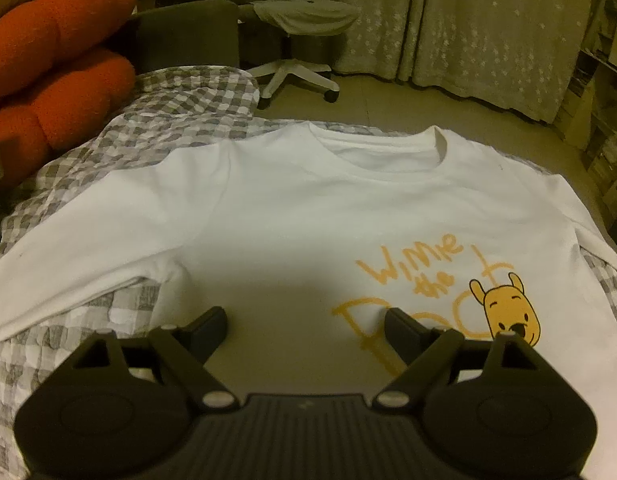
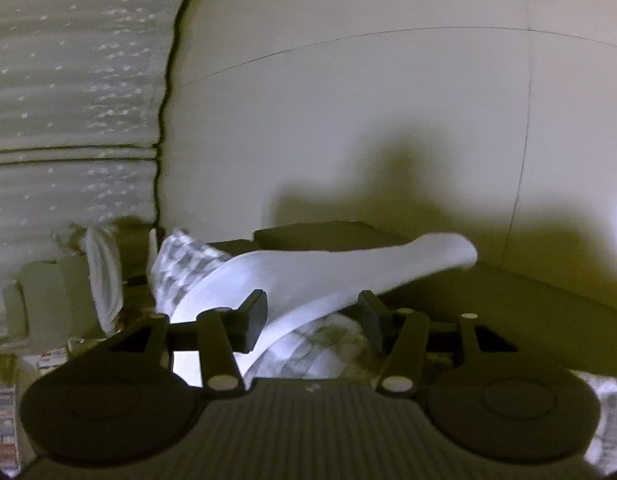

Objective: Fold clothes
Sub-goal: 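Roll the right gripper, grasp the sleeve and lift it off the bedspread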

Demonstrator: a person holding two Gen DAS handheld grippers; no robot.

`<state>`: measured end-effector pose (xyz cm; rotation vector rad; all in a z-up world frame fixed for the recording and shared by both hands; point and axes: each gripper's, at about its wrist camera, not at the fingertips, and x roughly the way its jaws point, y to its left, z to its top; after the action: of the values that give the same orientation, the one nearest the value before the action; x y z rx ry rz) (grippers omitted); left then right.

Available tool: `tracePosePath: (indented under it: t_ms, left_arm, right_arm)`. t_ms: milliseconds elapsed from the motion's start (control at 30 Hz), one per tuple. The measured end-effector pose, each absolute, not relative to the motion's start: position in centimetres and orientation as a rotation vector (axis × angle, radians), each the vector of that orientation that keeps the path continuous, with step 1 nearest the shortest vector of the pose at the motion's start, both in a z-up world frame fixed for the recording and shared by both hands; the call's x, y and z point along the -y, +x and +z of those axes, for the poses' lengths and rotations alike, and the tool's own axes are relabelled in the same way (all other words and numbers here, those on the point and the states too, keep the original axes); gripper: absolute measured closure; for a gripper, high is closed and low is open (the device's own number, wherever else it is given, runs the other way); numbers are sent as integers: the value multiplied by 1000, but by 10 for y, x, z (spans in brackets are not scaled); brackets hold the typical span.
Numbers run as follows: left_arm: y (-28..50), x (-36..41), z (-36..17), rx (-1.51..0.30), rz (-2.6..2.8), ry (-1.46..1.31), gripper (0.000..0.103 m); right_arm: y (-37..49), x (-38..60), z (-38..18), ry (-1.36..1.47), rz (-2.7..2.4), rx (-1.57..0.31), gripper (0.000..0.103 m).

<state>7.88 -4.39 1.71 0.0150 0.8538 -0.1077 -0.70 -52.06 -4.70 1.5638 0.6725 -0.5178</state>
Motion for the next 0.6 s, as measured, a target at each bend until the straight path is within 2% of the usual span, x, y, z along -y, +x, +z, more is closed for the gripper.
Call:
tracePosePath:
  t_ms: [100, 167, 233, 333, 533, 600]
  left_arm:
    - [78, 45, 16, -846, -105, 25, 16]
    - [78, 45, 17, -845, -104, 23, 16]
    - [79, 44, 17, -846, -105, 18, 16]
    - [79, 43, 17, -850, -108, 10, 16]
    - [80, 39, 19, -861, -122, -8, 17]
    - [81, 37, 19, -863, -122, -16, 17]
  right_arm:
    - [-5, 521, -48, 1576, -530, -663, 49]
    - [-3, 521, -46, 1569, -534, -652, 65]
    - [-5, 519, -36, 1527, -545, -601, 88]
    - [-10, 516, -21, 1459, -561, -522, 94]
    - [-19, 506, 12, 1325, -578, -369, 94]
    - [-21, 505, 9, 1333, -597, -371, 94]
